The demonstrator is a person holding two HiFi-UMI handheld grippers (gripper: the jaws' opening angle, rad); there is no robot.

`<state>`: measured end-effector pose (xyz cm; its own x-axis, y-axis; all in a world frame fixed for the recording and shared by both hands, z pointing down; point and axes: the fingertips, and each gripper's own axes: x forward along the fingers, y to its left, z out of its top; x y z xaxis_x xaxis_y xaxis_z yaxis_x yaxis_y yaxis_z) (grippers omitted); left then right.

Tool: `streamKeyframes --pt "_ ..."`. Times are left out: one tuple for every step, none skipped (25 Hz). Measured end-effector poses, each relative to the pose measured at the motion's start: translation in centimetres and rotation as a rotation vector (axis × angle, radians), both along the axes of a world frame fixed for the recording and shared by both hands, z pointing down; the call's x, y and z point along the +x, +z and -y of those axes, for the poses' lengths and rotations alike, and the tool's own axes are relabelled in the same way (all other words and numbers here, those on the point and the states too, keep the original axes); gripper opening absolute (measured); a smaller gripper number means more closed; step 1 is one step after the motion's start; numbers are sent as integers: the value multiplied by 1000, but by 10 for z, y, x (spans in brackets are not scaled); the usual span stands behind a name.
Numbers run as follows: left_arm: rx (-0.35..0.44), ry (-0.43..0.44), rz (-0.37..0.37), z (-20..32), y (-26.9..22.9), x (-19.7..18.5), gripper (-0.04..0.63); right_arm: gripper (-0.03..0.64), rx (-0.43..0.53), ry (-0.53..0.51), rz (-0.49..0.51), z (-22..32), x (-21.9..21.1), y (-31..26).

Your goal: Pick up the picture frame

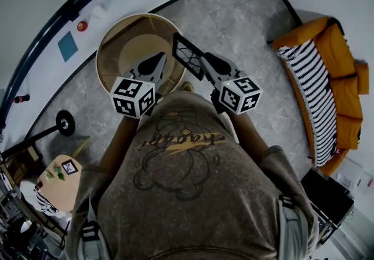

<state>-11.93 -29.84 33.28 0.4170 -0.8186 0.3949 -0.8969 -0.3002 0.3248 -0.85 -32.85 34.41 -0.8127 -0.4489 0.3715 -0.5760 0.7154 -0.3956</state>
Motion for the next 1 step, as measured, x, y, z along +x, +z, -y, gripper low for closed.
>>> streamKeyframes --pt "-1 0 0 0 0 1 18 84 1 0 0 0 1 0"
